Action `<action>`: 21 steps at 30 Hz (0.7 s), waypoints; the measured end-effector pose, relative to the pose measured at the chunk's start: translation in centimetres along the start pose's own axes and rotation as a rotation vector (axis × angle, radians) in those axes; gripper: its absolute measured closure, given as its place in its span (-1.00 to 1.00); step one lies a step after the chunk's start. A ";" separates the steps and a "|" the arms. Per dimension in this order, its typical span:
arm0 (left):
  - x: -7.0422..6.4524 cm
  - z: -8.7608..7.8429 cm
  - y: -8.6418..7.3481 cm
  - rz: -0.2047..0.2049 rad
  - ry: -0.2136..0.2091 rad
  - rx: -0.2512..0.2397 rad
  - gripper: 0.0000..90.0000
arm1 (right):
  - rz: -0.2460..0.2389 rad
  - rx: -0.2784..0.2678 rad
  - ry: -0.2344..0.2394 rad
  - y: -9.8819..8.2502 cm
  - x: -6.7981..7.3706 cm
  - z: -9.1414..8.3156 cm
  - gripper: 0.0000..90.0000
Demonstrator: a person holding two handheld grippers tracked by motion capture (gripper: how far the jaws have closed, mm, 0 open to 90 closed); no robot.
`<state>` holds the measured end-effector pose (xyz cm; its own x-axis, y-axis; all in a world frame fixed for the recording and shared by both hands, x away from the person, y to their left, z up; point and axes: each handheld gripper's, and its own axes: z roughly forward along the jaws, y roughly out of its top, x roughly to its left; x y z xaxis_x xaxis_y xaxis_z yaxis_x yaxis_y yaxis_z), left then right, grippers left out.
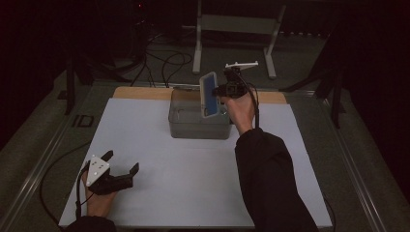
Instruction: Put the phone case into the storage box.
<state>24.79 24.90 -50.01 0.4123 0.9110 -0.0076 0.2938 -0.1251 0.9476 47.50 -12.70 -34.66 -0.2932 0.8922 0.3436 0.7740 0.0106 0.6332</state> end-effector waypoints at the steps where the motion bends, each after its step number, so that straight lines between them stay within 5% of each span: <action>1: 0.0 0.0 0.0 0.001 0.000 0.001 -1.00 | -0.001 -0.004 -0.009 0.0 -0.1 0.1 0.83; 21: 0.0 0.0 0.0 0.000 -0.001 0.000 -1.00 | 0.002 -0.001 -0.086 0.0 -1.0 0.7 0.83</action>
<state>24.75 24.92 -49.99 0.4132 0.9106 -0.0076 0.2936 -0.1253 0.9477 48.19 -13.28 -35.53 -0.2418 0.9278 0.2840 0.7739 0.0079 0.6332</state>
